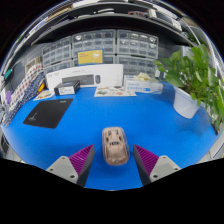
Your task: Arrange mouse
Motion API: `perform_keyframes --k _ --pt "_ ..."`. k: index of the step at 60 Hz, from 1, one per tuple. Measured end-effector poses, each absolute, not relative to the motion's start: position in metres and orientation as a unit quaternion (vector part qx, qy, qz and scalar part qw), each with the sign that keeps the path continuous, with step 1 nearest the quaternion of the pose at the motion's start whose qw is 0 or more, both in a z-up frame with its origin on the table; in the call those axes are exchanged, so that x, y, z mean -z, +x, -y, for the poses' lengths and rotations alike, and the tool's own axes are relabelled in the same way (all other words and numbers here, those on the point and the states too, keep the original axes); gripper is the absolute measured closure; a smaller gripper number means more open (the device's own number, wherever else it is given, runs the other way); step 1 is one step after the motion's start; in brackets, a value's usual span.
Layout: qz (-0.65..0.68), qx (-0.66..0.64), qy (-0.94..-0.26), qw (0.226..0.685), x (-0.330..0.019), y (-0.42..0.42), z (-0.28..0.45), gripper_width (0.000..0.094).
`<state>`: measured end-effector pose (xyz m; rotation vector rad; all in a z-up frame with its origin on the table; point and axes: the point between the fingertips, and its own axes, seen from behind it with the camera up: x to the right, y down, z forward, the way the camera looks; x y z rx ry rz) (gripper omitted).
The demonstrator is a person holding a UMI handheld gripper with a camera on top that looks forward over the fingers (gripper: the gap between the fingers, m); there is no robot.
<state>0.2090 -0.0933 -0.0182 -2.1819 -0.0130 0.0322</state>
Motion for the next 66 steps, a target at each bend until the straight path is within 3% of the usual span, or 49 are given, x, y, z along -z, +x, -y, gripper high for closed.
perform_keyframes --k 8,11,25,39,44,58,66 --pt "0.011 -0.024 -0.89 0.455 0.018 0.211 0.066 0.0274" --pt "0.005 -0.02 -0.89 0.455 0.018 0.211 0.064 0.0435" --pt "-0.006 -0.001 -0.896 0.445 0.02 0.215 0.062 0.0586" --pt "-0.039 0.011 -0.913 0.406 0.017 0.214 0.064 0.0591" --pt "-0.068 0.024 -0.905 0.42 -0.02 0.211 0.057 0.0589" --pt "-0.084 0.072 -0.845 0.523 -0.19 0.153 0.016 0.0586" --pt "-0.079 0.047 -0.825 0.557 -0.246 0.082 -0.014 0.0587"
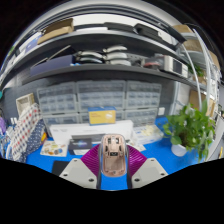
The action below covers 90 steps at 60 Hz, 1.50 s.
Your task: Arrange mouse
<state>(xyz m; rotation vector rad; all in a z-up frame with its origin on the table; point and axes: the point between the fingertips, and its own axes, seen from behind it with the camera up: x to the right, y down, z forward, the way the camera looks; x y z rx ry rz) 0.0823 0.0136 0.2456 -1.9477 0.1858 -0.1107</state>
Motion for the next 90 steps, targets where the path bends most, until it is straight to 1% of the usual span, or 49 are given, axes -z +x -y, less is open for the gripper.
perform_keyframes --k 3,6,11,17,23,29,37,38,39,46,51,52,53,59,60,61,62,65,66,67,74,81,90 --pt "-0.064 0.041 -0.822 0.565 -0.253 0.055 -0.026 0.0587" --pt "-0.051 0.036 -0.823 0.564 -0.251 0.028 -0.038 0.0587" --pt "-0.034 0.017 -0.832 0.553 -0.23 -0.015 -0.059 0.0588" --pt "-0.013 0.004 -0.851 0.525 -0.18 -0.056 -0.078 0.0589" --pt "-0.003 -0.009 -0.874 0.485 -0.114 -0.087 -0.086 0.0588" --pt "0.02 0.002 -0.894 0.448 -0.053 -0.098 -0.086 0.059" --pt "0.026 0.003 -0.915 0.402 0.011 -0.105 -0.075 0.0582" --pt "0.027 0.004 -0.909 0.417 0.009 -0.106 -0.079 0.05" --pt "0.026 0.006 -0.903 0.428 0.008 -0.105 -0.08 0.0591" --pt "0.018 0.004 -0.904 0.428 0.009 -0.105 -0.078 0.0592" --pt "0.013 -0.004 -0.905 0.425 0.009 -0.105 -0.078 0.0566" --pt "0.013 -0.005 -0.905 0.425 0.009 -0.105 -0.078 0.0536" --pt "0.013 -0.004 -0.906 0.424 0.009 -0.105 -0.078 0.0536" --pt "0.002 -0.008 -0.911 0.413 0.009 -0.103 -0.078 0.0463" --pt "-0.003 -0.008 -0.912 0.409 0.009 -0.103 -0.077 0.0428" --pt "-0.008 -0.007 -0.915 0.404 0.009 -0.101 -0.076 0.0327" --pt "-0.014 -0.004 -0.916 0.4 0.009 -0.098 -0.076 0.0293" --pt "-0.023 0.002 -0.918 0.396 0.006 -0.093 -0.074 0.0109" --pt "-0.024 0.001 -0.918 0.397 0.004 -0.092 -0.074 0.0107" --pt "-0.025 0.0 -0.917 0.398 0.002 -0.092 -0.074 0.0076" --pt "-0.031 -0.014 -0.913 0.408 -0.025 -0.085 -0.065 0.0077" --pt "-0.034 -0.012 -0.903 0.428 -0.066 -0.066 -0.051 0.0078" --pt "-0.061 -0.023 -0.897 0.438 -0.115 -0.032 -0.021 0.0072"
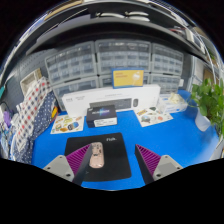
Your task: Arrange mouse
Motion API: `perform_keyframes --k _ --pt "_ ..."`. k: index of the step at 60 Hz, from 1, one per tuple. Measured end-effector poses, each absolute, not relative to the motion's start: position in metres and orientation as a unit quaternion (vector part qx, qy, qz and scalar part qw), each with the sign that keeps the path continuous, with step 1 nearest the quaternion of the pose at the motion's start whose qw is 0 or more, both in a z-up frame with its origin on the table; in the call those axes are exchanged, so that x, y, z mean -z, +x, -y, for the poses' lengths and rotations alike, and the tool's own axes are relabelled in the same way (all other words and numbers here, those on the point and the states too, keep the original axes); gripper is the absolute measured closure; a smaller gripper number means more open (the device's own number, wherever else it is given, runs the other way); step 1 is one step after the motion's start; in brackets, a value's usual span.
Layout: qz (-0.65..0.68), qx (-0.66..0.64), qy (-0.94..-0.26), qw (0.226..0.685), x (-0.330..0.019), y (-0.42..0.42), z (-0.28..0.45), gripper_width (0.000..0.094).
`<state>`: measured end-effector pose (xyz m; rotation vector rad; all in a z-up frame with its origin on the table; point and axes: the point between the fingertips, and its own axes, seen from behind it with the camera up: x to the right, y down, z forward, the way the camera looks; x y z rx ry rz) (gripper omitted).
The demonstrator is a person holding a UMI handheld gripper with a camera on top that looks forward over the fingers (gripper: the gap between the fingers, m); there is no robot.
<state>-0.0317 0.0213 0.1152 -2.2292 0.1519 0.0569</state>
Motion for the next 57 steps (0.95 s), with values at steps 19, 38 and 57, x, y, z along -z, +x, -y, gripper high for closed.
perform_keyframes --k 19,38,57 --pt "-0.039 -0.024 -0.879 0.474 -0.19 0.061 0.04 0.0083" --pt "0.012 -0.028 -0.866 0.499 -0.219 0.106 0.087 0.0084" --pt "0.017 -0.043 -0.857 0.513 -0.236 0.118 0.101 0.0083"
